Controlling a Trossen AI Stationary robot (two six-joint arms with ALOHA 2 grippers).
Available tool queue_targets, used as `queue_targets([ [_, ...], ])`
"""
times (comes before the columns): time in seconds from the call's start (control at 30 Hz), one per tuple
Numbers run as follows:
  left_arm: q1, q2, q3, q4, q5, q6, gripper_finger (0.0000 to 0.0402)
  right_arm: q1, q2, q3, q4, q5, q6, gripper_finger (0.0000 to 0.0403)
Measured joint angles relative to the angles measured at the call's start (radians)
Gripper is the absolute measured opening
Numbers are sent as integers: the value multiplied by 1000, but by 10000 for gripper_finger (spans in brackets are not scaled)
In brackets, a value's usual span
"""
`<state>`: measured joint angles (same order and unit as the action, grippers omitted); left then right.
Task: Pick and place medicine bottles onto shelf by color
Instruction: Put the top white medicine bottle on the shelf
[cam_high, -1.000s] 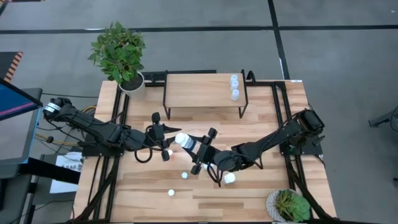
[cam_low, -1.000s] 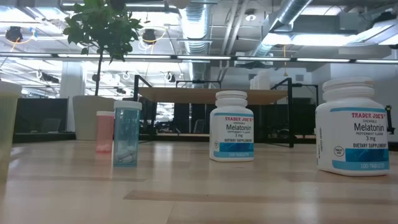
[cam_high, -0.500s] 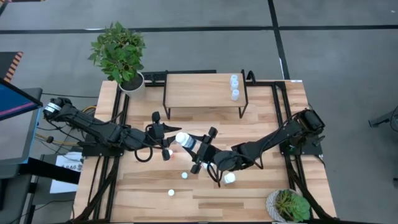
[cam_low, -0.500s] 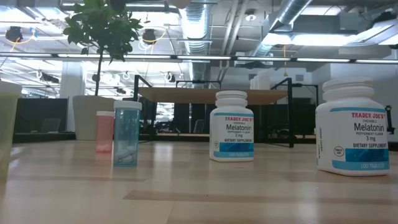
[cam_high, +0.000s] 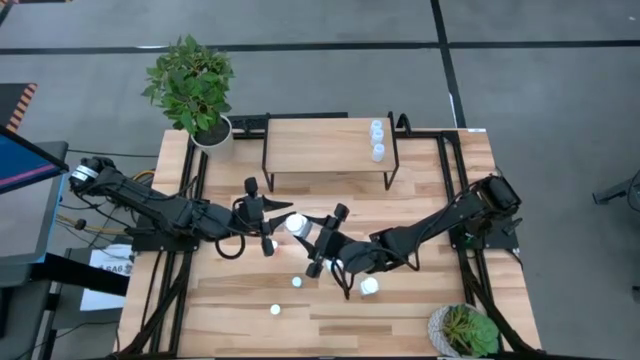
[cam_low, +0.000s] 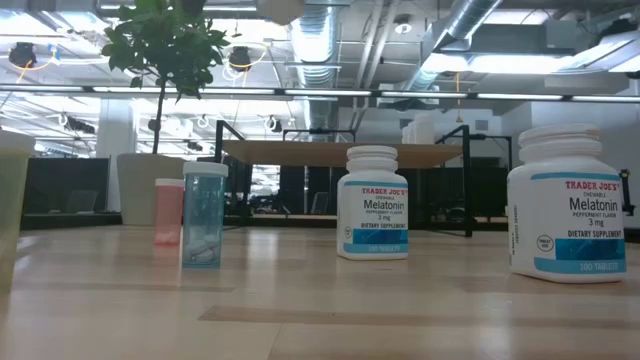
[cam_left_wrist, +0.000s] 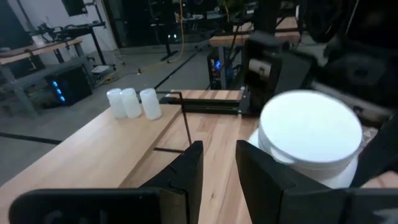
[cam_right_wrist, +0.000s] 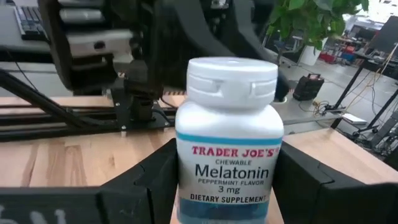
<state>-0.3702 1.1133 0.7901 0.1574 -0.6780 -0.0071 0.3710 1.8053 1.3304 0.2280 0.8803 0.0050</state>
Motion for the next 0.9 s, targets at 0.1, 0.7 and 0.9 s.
queue_targets([
  [0.1,0,0,3,24,7,8,89,-2,1,-2,-13,-4,3,228],
  [0.7,-66,-102,4,-175,-91,-38,89,-66,-9,-2,-8,346,65,217],
  [0.9,-109,-120,4,-363,-90,-163,89,-188,20,-2,-7,348,164,214],
])
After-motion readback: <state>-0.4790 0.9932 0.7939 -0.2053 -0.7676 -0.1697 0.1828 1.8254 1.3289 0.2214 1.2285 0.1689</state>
